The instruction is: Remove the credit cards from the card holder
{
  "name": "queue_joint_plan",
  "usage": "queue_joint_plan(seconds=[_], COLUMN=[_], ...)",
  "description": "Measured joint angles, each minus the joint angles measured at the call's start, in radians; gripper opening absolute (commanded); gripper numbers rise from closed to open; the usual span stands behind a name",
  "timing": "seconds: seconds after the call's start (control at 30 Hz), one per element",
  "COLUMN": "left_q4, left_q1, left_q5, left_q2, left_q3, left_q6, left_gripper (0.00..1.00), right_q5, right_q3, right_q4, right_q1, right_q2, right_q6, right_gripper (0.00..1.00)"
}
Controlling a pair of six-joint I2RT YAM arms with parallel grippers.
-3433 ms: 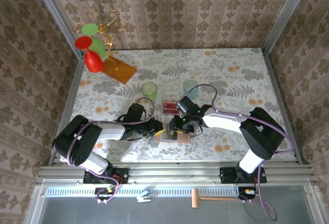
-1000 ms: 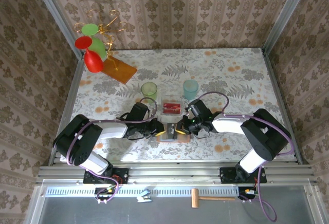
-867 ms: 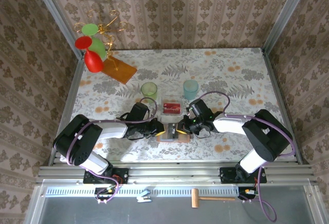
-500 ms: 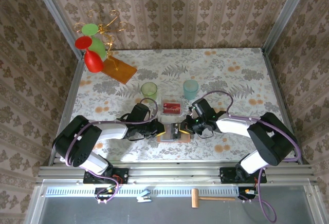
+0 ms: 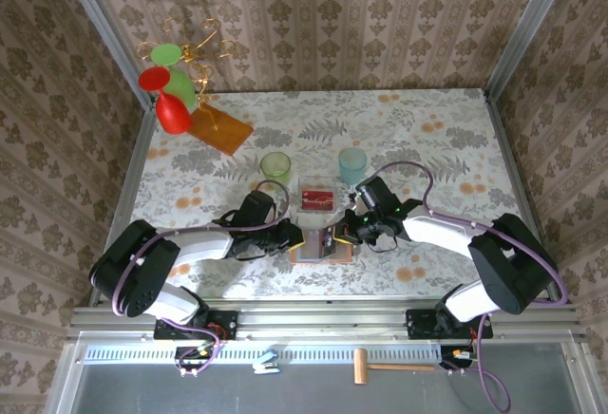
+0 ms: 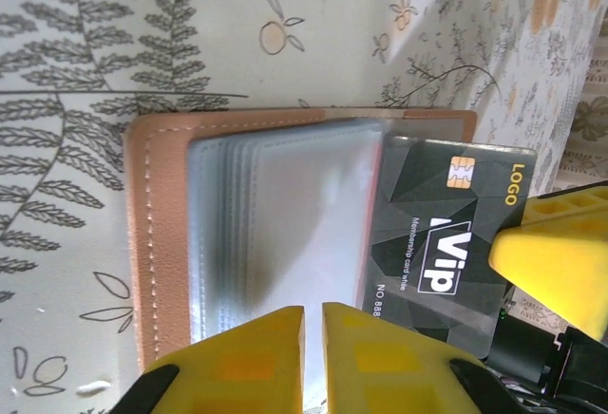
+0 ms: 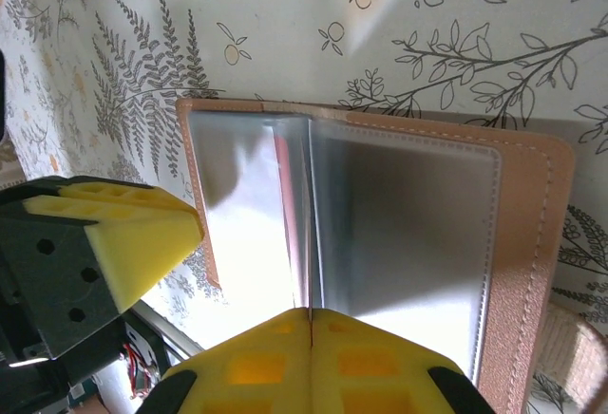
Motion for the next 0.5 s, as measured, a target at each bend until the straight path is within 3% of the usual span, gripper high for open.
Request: queue_joint_plan(seconds=[0.23,0.5], left_q4=[-0.013,-0.244], left_q1=[0.038,0.146], left_q5=[-0.015,-0.063], left_q2=[-0.111,-0.328], left_q3=[0.002,0.086], left_q6=[0.043,0.245], left_gripper=[0.28,0.35], right_q5=[0.039,0.09], right_q3=[0.076,0.2], right_q4=[-0.115,-0.256], right_q1=[0.0,0.0], right_q2=[-0.019,-0.026], right_q6=[-0.066,-0.195], right_gripper=[0.01,0.0])
